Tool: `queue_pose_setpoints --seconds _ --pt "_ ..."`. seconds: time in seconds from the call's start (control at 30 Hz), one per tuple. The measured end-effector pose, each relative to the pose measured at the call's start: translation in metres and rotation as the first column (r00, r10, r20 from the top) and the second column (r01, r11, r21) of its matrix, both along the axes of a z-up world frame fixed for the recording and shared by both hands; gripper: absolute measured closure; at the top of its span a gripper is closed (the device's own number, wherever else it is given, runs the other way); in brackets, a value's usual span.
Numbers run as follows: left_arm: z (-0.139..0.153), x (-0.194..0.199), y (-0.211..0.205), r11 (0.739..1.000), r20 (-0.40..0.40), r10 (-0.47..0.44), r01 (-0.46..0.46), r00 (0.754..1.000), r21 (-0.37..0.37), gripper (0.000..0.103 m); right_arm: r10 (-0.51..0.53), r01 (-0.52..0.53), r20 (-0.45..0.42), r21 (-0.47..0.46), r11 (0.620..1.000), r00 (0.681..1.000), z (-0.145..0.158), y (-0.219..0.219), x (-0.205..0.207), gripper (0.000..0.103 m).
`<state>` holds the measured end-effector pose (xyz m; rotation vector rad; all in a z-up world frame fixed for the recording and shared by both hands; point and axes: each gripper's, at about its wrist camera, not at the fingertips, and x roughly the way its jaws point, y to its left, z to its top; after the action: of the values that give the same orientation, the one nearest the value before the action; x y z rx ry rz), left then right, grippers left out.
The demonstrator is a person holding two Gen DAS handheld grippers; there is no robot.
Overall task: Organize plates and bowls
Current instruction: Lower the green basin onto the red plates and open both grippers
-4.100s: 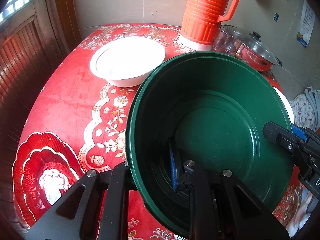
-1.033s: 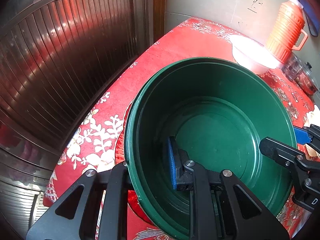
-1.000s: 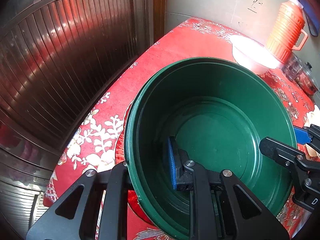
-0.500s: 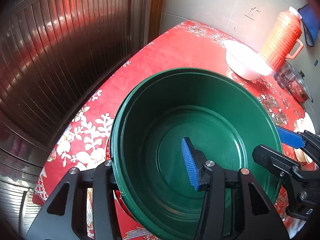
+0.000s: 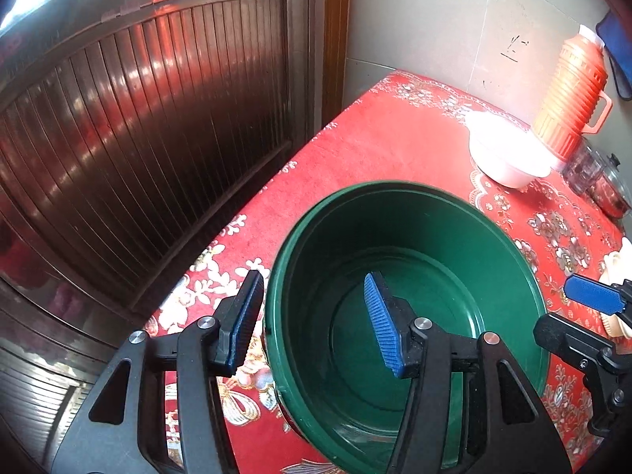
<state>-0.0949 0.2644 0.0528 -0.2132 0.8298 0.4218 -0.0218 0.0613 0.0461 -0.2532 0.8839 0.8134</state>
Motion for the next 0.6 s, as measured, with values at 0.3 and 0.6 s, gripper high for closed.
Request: queue_pose_setpoints --seconds 0.3,0.6 --pt "0.02 -0.007 0.004 1.0 0.072 0.016 -0.016 0.997 0.006 0.049 -0.028 0.028 -0.003 0.042 0.999 1.0 0.007 -0.016 0.0 0.034" --pt "0.024 -0.012 -0.003 1.0 0.093 0.008 -0.007 0.996 -0.002 0.05 -0.047 0.048 -0.015 0.067 0.997 0.999 0.008 -0.027 0.003 0.03"
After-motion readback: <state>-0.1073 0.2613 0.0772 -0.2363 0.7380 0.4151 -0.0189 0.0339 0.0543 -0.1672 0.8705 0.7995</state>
